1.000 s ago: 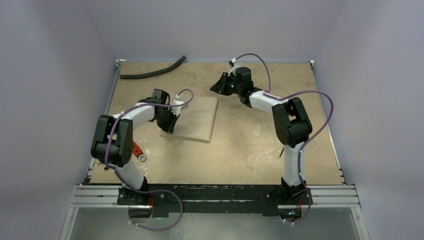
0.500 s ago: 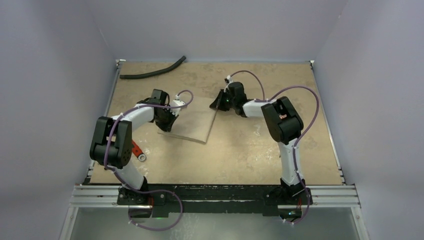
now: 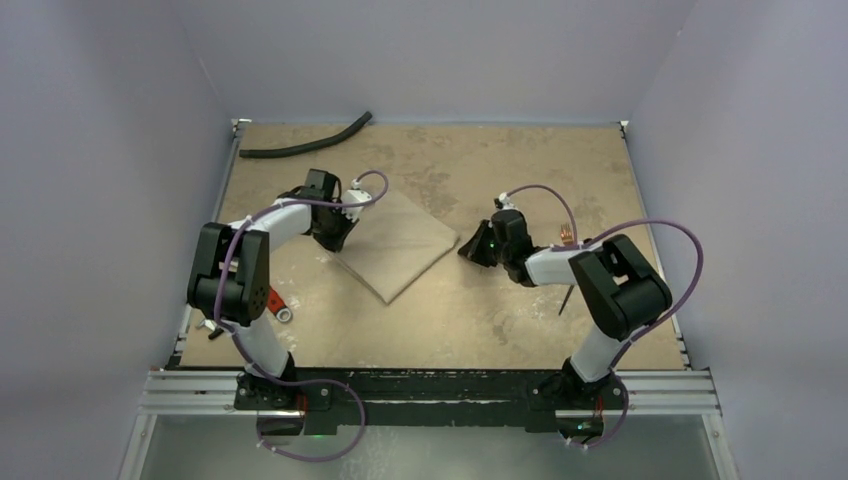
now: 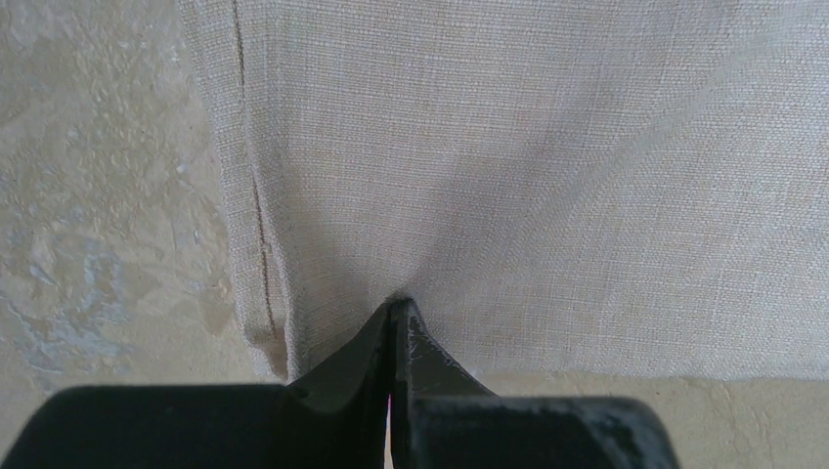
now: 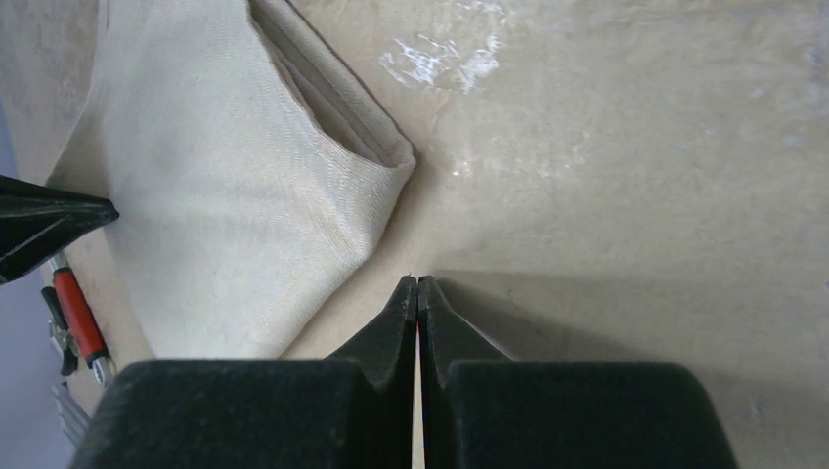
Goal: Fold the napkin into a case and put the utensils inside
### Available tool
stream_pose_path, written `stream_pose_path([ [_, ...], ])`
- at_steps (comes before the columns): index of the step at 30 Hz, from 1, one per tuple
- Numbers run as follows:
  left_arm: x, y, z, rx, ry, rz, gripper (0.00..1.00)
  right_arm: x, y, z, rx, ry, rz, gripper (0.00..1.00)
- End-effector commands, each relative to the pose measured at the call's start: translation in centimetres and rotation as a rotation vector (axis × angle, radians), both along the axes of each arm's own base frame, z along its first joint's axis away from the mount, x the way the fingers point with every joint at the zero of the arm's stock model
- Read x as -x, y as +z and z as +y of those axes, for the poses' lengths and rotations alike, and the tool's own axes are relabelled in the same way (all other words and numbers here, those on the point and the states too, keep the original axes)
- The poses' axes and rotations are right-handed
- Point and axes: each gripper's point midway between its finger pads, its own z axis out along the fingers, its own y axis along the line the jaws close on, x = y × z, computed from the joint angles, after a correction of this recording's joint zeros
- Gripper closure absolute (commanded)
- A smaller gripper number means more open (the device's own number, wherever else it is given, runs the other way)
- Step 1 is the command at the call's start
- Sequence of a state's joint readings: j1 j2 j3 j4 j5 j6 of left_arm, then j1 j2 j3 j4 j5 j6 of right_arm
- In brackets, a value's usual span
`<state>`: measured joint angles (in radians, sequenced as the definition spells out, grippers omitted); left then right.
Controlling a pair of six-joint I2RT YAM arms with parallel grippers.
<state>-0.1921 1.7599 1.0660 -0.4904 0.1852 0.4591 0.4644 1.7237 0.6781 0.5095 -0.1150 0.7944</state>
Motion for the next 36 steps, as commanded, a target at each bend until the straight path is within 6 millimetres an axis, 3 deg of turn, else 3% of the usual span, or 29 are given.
stream_pose_path([
  [1, 1.2, -0.5, -0.8, 0.056, 0.001, 0.077, 1.0, 1.1, -1.4, -2.3, 0.095, -0.054, 0.042, 1.0],
  [4, 1.7, 0.3, -0.8, 0.064, -0.004, 0.078, 1.0, -0.3, 0.5, -1.6, 0.1, -0.034, 0.009, 1.0],
  [7, 1.9, 1.8, -0.5, 0.077, 0.001, 0.063, 1.0, -2.6, 4.4, -0.7, 0.099, -0.013, -0.069, 0.96],
  [11, 1.0, 5.1, -0.3, 0.14, 0.023, 0.023, 0.99, -6.6, 10.3, 1.2, 0.104, 0.04, -0.213, 0.74],
  [13, 0.1, 6.6, 0.0, 0.156, 0.036, -0.007, 0.97, -8.7, 11.4, 2.2, 0.135, 0.076, -0.251, 0.61],
  [16, -0.6, 6.5, 1.1, 0.139, 0.067, -0.027, 0.96, -11.8, 13.2, 4.7, 0.146, 0.144, -0.307, 0.52],
  [20, -0.4, 4.2, 1.9, 0.116, 0.097, -0.003, 0.96, -14.5, 10.8, 8.9, 0.156, 0.291, -0.265, 0.48],
  [24, -0.3, 1.6, 2.5, 0.084, 0.122, 0.024, 0.96, -15.1, 7.9, 12.8, 0.146, 0.426, -0.226, 0.39],
  [28, -0.4, 0.2, 3.8, 0.053, 0.15, 0.027, 0.98, -15.1, 6.1, 14.6, 0.124, 0.476, -0.219, 0.37],
  [36, 0.0, -0.8, 5.3, 0.046, 0.177, 0.045, 1.0, -14.9, 6.1, 16.6, 0.061, 0.531, -0.259, 0.4],
])
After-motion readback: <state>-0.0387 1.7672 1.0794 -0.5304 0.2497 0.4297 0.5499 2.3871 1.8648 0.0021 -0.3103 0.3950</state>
